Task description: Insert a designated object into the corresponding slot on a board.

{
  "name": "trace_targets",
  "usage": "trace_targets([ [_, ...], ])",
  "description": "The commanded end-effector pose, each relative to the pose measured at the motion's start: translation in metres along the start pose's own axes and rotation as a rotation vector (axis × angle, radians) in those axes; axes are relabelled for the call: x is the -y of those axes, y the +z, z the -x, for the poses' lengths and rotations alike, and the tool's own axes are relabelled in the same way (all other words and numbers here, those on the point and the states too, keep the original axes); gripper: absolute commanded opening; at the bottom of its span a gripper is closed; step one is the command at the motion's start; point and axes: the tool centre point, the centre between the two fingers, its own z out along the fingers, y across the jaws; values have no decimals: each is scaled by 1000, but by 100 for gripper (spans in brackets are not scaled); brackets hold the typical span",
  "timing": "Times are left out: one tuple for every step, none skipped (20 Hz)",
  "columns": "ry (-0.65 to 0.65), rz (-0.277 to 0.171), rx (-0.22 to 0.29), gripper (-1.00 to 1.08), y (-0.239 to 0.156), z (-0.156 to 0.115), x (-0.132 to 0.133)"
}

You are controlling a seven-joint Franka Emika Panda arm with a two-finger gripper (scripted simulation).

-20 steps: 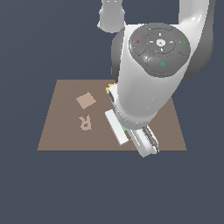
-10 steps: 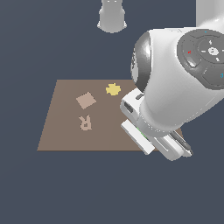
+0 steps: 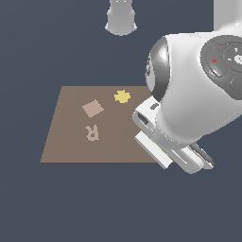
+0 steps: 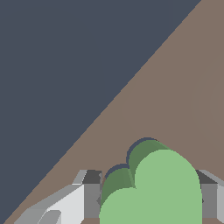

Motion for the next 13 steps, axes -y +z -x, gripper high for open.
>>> trace_targets([
  [-3,1,0,-100,5,0,0],
  [-4,1,1,-100,6,1,0],
  [-4,1,1,-100,7,0,0],
  [-4,1,1,100,7,0,0],
  [-4,1,1,100,7,0,0],
  [-4,1,1,100,7,0,0],
  [-4,1,1,100,7,0,0],
  [-4,1,1,100,7,0,0],
  [-4,1,1,100,7,0,0],
  [-4,1,1,100,7,0,0],
  [-4,1,1,100,7,0,0],
  [-4,1,1,100,7,0,0],
  [-4,1,1,100,7,0,0],
])
